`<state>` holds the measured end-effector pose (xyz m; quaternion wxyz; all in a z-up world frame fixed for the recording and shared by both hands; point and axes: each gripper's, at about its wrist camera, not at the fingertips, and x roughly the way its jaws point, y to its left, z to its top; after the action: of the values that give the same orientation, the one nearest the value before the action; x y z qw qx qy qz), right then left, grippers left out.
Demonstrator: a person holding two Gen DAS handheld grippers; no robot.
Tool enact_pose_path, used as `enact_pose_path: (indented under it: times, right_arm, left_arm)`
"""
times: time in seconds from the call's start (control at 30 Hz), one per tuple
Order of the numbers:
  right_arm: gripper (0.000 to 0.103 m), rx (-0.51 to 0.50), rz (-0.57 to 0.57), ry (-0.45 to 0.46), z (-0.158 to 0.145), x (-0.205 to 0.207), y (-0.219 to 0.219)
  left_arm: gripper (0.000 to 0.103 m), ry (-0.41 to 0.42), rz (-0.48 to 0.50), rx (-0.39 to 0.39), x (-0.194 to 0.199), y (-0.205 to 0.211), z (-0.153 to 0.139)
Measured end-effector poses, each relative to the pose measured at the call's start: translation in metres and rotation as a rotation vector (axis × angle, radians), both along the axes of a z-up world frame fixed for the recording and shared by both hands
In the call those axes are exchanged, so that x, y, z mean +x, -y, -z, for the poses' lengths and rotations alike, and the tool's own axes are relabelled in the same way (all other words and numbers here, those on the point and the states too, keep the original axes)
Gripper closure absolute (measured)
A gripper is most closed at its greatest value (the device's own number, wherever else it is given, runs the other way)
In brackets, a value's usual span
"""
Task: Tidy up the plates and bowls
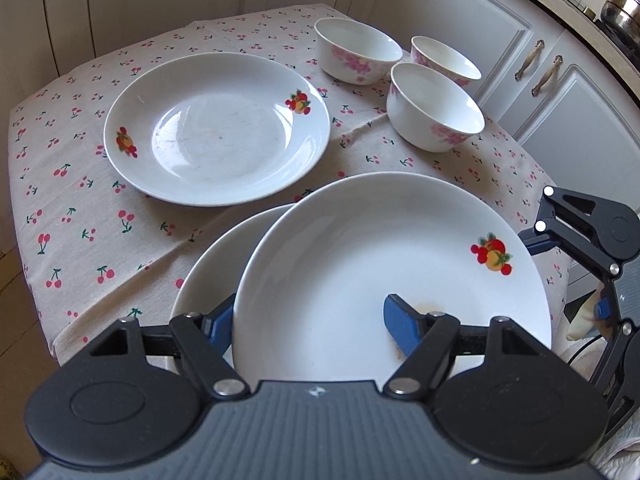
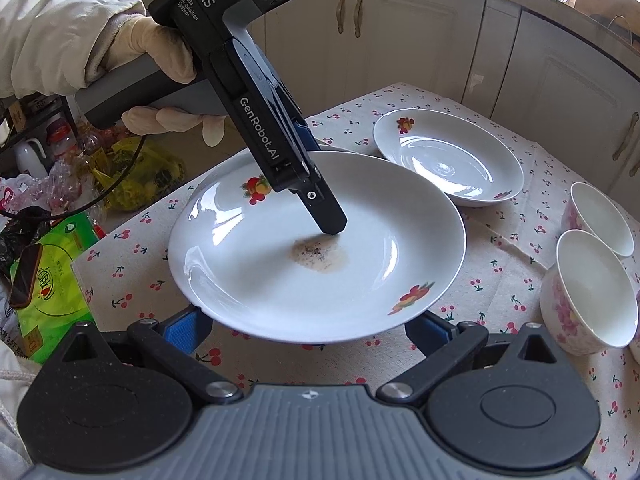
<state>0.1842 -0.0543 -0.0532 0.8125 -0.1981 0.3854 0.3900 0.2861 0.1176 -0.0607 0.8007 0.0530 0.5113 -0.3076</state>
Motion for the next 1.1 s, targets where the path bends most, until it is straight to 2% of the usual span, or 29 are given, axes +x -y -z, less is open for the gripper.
enact_pose_path:
  times: [0.17, 0.57, 1.1]
  right_arm:
    - [0.000, -0.010, 0.010, -0.007, 0.000, 0.000, -0.006]
    - [0.000, -0.022, 0.034, -0.019, -0.003, -0.002, -0.010]
    - [0.000, -0.050, 0.040, -0.004, -0.002, -0.005, -0.016]
  left_arm:
    - [0.027, -0.002, -0.016, 0.011, 0.001, -0.001, 0.004]
    - [0.025, 0.058, 0.002, 0.066, -0.002, 0.006, 0.002]
    - [0.025, 0.097, -0.026, 0.071, -0.006, 0.000, -0.003]
